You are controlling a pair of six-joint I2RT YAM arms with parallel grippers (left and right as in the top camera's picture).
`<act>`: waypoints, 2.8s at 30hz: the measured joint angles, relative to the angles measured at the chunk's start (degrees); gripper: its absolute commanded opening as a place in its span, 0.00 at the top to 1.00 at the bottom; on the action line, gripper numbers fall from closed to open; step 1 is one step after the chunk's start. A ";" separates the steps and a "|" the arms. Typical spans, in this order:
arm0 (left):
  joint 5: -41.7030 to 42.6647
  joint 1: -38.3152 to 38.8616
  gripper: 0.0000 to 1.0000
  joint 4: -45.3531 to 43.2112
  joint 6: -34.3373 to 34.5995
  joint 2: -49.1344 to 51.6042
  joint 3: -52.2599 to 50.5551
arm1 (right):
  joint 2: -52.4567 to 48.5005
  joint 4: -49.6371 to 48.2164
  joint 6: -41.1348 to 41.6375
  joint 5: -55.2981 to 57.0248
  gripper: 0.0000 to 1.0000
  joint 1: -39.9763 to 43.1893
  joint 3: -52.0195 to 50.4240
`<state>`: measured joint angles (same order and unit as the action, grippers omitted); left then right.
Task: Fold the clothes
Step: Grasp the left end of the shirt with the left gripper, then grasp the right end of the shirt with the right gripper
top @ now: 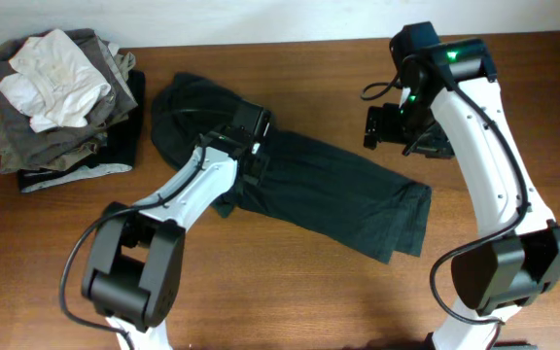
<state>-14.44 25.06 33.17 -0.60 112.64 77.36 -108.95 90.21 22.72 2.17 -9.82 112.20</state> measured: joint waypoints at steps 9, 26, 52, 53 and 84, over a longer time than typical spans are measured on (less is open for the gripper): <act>0.02 0.00 0.52 -0.02 -1.09 0.85 0.00 | -0.04 -2.97 1.64 0.02 0.01 0.00 -6.25; 0.00 0.00 0.62 0.57 -1.73 3.39 0.00 | -0.04 -2.82 3.02 0.20 0.01 0.00 -6.27; 0.00 0.00 0.99 2.64 -1.92 0.11 0.00 | -0.04 -2.58 5.86 0.20 0.01 0.00 -11.76; 0.00 0.00 0.99 2.86 -1.88 0.09 0.02 | -0.04 -2.64 6.51 0.20 0.01 0.00 -12.39; 0.48 0.00 0.92 11.26 0.92 -11.72 2.05 | -0.42 -26.29 8.07 -12.70 0.00 -11.32 -49.96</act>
<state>-13.96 25.06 44.42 0.32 100.92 79.42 -109.36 63.92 30.79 -10.52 -21.15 62.24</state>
